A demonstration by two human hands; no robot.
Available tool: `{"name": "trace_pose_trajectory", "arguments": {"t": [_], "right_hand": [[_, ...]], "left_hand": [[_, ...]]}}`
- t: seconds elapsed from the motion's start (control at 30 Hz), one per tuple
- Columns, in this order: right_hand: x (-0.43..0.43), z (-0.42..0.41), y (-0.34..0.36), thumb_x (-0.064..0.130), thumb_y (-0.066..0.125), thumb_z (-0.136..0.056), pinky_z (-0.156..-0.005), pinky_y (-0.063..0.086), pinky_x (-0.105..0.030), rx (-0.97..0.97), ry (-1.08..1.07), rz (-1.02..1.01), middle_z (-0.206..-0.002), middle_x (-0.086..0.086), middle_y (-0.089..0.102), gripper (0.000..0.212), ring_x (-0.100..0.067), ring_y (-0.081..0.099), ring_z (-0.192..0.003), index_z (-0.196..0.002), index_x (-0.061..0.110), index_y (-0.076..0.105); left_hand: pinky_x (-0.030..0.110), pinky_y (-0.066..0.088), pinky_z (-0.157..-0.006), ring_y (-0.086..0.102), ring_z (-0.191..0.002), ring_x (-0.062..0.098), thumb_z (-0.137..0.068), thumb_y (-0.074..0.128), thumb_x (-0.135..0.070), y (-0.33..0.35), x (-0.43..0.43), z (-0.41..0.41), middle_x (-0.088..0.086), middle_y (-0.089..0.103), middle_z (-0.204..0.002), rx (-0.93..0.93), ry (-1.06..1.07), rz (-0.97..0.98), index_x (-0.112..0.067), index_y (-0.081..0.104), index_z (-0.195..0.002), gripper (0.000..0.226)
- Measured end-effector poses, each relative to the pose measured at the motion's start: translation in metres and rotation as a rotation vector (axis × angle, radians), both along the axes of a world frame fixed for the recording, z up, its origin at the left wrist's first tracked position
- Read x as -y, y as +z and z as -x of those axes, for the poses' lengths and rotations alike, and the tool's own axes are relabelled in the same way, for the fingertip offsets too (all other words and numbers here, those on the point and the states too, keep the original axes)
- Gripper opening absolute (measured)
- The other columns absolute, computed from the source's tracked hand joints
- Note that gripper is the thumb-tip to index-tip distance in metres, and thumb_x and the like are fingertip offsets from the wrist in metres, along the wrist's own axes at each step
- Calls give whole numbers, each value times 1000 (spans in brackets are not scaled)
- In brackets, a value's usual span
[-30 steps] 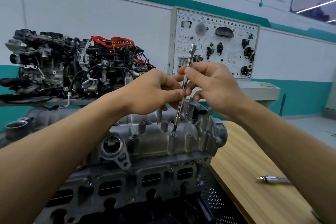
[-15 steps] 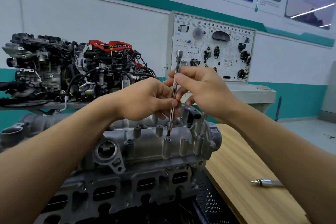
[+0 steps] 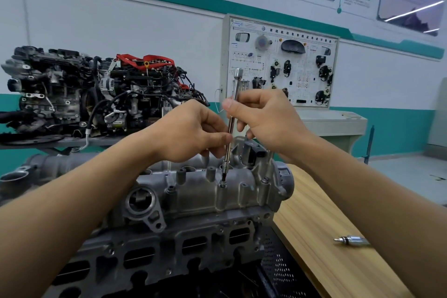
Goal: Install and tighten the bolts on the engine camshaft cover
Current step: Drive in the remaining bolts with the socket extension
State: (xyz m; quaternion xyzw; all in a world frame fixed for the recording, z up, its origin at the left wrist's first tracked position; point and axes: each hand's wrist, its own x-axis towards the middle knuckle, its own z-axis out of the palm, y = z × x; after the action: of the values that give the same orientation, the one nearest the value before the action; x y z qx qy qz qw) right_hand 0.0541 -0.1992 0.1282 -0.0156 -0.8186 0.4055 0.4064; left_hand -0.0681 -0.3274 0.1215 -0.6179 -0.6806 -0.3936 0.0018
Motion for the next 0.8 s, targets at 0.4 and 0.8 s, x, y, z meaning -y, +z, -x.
{"name": "trace_pose_trajectory", "arguments": {"t": [0.4, 0.8], "right_hand": [[7, 7, -4, 37, 83, -78, -56, 46, -24, -69, -136, 58, -59, 4, 60, 28, -7, 54, -54, -71, 16, 66], [6, -5, -3, 23, 65, -95, -56, 47, -18, -11, -41, -3, -69, 2, 72, 18, -3, 55, -52, -79, 19, 72]], "left_hand": [[47, 59, -69, 72, -70, 32, -81, 76, -43, -2, 1, -1, 3, 75, -67, -59, 57, -13, -10, 75, -69, 36], [50, 56, -71, 59, -62, 24, -84, 71, -48, -2, 1, -6, 10, 69, -66, -42, 10, 68, -12, 73, -75, 37]]}}
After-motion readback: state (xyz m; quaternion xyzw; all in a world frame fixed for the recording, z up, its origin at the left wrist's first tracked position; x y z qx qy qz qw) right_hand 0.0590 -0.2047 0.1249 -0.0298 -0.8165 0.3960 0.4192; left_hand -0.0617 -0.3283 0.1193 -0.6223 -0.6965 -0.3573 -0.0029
